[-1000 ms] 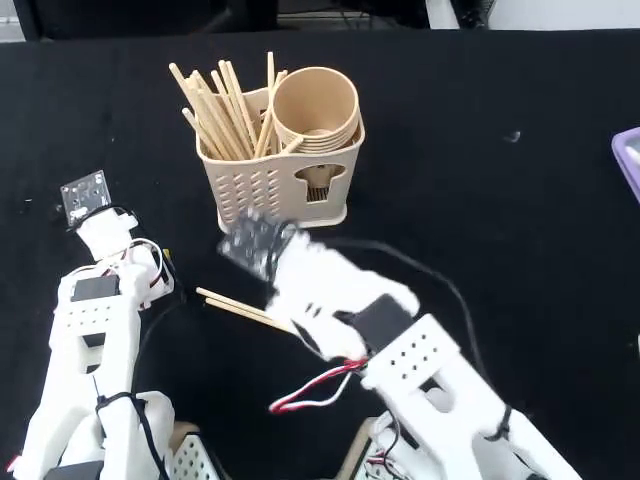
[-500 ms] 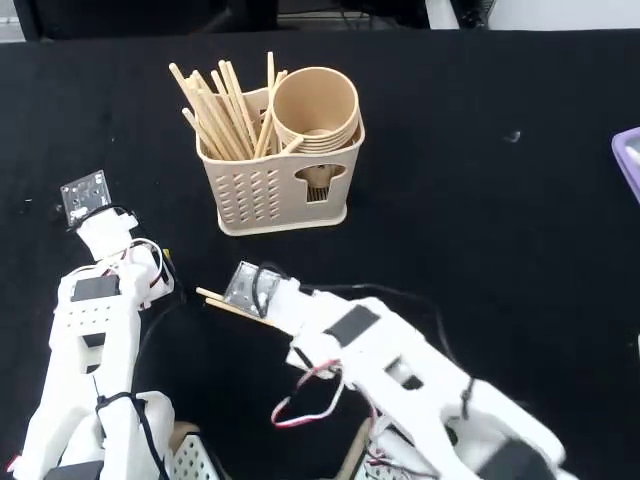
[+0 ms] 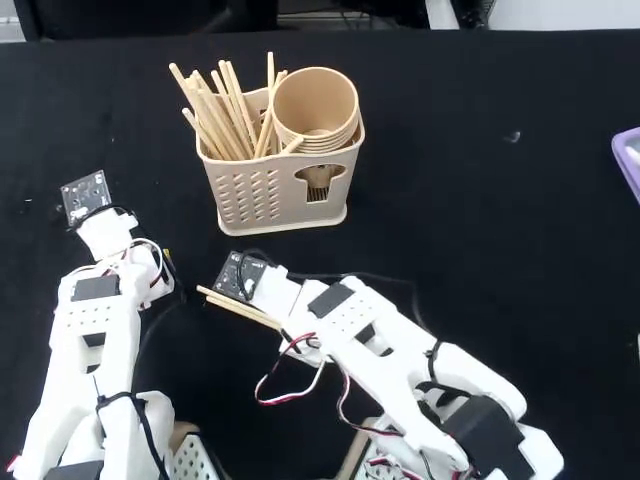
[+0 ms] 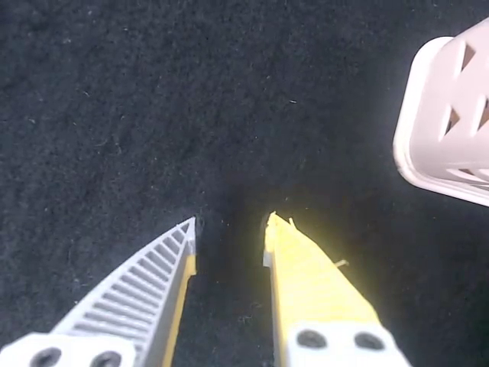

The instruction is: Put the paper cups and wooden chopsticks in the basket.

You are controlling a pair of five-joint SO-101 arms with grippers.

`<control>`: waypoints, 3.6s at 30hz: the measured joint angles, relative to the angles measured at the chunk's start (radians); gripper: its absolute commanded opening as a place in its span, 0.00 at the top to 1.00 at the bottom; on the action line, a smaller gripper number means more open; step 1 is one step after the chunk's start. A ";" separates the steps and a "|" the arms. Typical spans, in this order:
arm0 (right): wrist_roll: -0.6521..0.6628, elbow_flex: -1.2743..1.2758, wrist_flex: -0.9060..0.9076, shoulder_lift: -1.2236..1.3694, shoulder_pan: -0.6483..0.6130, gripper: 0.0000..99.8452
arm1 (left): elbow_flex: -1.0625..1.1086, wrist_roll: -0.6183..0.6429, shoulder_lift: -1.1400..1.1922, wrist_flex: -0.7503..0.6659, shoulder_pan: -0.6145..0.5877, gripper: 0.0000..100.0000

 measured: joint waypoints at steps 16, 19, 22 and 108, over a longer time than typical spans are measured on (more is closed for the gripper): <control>0.028 -0.267 0.436 -0.664 0.117 0.99 | 0.000 0.000 0.000 0.000 0.000 0.84; -0.031 -0.377 0.427 -0.815 0.100 0.99 | 0.000 0.000 0.000 0.000 0.000 0.84; -0.146 -0.407 0.292 -0.905 0.080 0.99 | 0.000 0.000 0.000 0.000 0.000 0.84; -0.216 0.026 0.296 -1.186 0.428 0.98 | 0.005 -0.017 0.000 0.017 -0.097 0.93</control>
